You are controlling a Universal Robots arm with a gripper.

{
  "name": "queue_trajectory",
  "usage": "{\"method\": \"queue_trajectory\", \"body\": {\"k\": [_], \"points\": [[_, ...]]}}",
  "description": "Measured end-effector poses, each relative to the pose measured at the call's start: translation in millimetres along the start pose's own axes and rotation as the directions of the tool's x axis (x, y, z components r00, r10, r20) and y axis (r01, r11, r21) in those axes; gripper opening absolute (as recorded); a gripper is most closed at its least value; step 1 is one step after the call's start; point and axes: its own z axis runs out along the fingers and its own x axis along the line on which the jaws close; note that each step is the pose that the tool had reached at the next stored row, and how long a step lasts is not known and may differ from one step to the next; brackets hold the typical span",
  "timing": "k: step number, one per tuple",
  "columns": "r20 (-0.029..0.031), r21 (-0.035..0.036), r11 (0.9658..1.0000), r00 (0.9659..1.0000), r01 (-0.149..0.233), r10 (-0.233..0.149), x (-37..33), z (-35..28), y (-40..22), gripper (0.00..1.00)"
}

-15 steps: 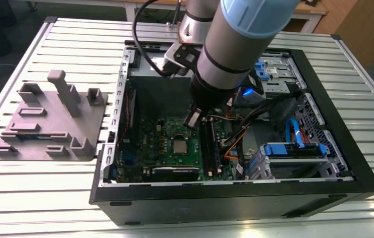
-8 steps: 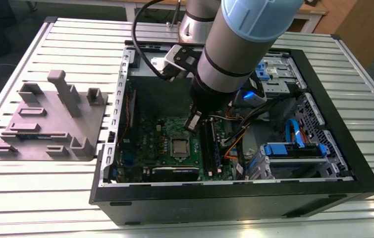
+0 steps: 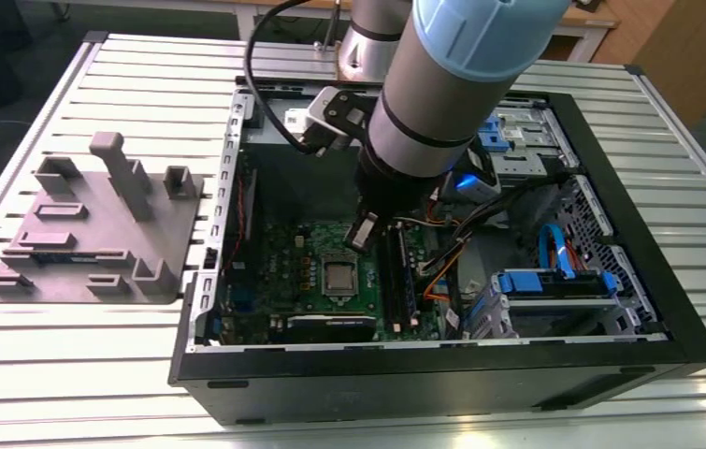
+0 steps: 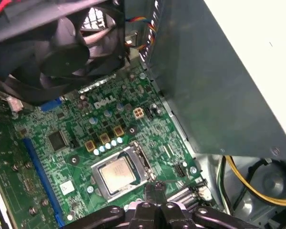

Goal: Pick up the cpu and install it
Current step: 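Close the cpu cover, then install the first cpu locking lever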

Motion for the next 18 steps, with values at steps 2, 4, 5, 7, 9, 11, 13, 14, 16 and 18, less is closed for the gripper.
{"method": "queue_trajectory", "body": {"k": [2,4,5,7,9,11,13,14,16,18], "points": [[-0.0005,-0.0003,1.0000,1.0000,0.003,-0.003,3.0,0.6,4.7,0.11],[-0.0008,-0.0004,1.0000,1.0000,0.004,-0.004,5.7,0.8,6.4,0.11],[-0.0009,-0.0005,1.0000,1.0000,0.005,-0.005,6.9,0.8,6.1,0.11],[-0.0007,-0.0005,1.0000,1.0000,0.005,-0.005,7.6,1.0,6.0,0.11],[-0.0009,-0.0005,1.0000,1.0000,0.005,-0.005,7.7,0.9,6.2,0.11],[-0.0009,-0.0005,1.0000,1.0000,0.005,-0.005,7.8,0.9,6.3,0.11],[-0.0009,-0.0005,1.0000,1.0000,0.005,-0.005,7.8,0.9,6.3,0.11],[-0.0009,-0.0005,1.0000,1.0000,0.005,-0.005,7.8,1.0,6.3,0.11],[-0.0009,-0.0005,1.0000,1.0000,0.005,-0.005,7.9,1.0,6.4,0.11],[-0.0009,-0.0005,1.0000,1.0000,0.005,-0.005,7.9,1.0,6.4,0.11]]}}
